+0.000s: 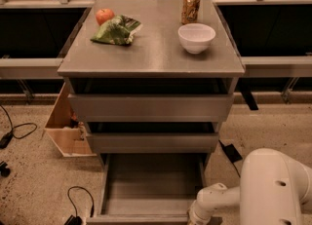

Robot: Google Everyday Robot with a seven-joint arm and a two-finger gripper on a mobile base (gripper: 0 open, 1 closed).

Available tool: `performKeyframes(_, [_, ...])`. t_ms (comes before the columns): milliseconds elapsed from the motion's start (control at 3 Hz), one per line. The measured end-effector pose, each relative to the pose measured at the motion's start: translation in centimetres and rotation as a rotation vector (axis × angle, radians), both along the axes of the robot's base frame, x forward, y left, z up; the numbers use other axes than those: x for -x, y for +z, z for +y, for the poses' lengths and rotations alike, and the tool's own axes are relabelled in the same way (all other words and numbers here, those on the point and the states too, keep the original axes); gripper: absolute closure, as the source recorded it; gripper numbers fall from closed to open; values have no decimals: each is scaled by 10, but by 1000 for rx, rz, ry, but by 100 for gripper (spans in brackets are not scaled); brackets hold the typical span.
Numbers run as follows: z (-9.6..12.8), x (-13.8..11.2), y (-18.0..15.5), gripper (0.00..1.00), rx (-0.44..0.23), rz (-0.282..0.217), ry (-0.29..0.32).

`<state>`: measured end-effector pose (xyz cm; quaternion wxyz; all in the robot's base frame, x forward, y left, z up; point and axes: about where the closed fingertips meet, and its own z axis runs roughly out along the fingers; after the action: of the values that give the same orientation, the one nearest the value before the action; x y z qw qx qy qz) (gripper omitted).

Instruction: Open bottom drawer

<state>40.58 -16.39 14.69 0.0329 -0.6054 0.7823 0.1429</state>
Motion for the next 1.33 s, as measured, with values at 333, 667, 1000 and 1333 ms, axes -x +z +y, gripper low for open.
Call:
performKeyframes(333, [0, 3, 0, 100, -5, 12, 1])
performKeyframes(667, [3, 5, 2, 100, -19, 25, -8])
performKeyframes(1000, [3, 4, 2, 100, -19, 25, -8])
performKeyframes(1333, [3, 4, 2, 81, -19, 25, -8])
